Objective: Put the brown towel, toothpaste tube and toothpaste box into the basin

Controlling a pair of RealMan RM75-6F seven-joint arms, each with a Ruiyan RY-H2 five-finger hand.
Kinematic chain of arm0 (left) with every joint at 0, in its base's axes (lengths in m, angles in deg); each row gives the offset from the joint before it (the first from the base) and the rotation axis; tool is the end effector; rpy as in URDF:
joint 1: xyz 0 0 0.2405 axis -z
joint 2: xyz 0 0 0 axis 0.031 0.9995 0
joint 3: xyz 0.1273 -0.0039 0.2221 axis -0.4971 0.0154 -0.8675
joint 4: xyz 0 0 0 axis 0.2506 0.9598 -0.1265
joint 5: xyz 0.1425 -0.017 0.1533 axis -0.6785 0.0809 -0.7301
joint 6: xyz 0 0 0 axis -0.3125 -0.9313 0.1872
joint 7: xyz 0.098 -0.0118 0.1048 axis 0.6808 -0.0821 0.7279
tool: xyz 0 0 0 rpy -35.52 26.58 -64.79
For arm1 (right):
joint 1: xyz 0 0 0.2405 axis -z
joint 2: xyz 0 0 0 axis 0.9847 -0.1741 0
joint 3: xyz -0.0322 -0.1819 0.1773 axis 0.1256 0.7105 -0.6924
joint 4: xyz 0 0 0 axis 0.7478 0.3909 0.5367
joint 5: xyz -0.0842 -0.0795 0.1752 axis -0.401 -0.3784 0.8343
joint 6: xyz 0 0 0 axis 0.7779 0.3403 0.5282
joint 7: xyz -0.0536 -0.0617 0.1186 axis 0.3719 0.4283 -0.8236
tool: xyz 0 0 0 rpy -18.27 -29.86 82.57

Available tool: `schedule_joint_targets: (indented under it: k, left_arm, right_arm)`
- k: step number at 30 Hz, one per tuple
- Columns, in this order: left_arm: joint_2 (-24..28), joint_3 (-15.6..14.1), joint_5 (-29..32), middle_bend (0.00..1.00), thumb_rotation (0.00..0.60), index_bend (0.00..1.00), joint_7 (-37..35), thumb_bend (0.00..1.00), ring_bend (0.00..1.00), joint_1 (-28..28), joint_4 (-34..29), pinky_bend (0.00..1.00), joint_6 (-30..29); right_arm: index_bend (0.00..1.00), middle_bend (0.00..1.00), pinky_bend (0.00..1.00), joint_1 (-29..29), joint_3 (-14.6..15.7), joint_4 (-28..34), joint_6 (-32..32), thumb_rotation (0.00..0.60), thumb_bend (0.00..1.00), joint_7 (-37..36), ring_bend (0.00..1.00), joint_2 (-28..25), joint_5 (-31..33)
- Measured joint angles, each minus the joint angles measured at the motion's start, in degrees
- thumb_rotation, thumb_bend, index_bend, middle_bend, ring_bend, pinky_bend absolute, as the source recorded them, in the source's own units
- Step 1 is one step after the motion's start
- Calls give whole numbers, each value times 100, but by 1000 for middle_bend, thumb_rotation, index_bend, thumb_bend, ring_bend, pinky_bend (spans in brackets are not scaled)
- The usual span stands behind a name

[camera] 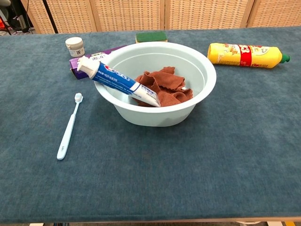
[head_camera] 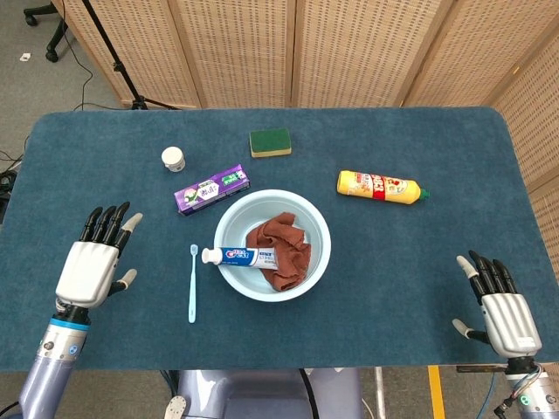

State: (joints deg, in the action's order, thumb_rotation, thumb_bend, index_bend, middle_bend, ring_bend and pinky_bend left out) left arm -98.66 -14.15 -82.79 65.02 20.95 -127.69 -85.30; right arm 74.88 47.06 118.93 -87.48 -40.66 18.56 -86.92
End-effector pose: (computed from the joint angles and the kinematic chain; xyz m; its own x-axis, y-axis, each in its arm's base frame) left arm -0.1828 0.2310 0.1117 0.4837 -0.0202 0.8750 0.8553 -0.2014 -0.4775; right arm -0.3017 -0.1746 0.1442 0.3787 -0.0518 0.9240 -0.9234 -0.0878 0.3736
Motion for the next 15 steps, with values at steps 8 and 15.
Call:
schedule_joint_targets:
  k: [8,15]
  left_arm:
    - [-505,-438,-443,0,600,71,-272,215,0,-608,794,0,-432]
    - [-800,-623,-593,0,600,82,-861,217,0,-944,1476,0,-496]
  right_arm:
    - [0,0,0,0,14,21,23,600,103,102,0,7,2]
    - [0,0,0,-7,18,28,38,600,103,174,0,29,1]
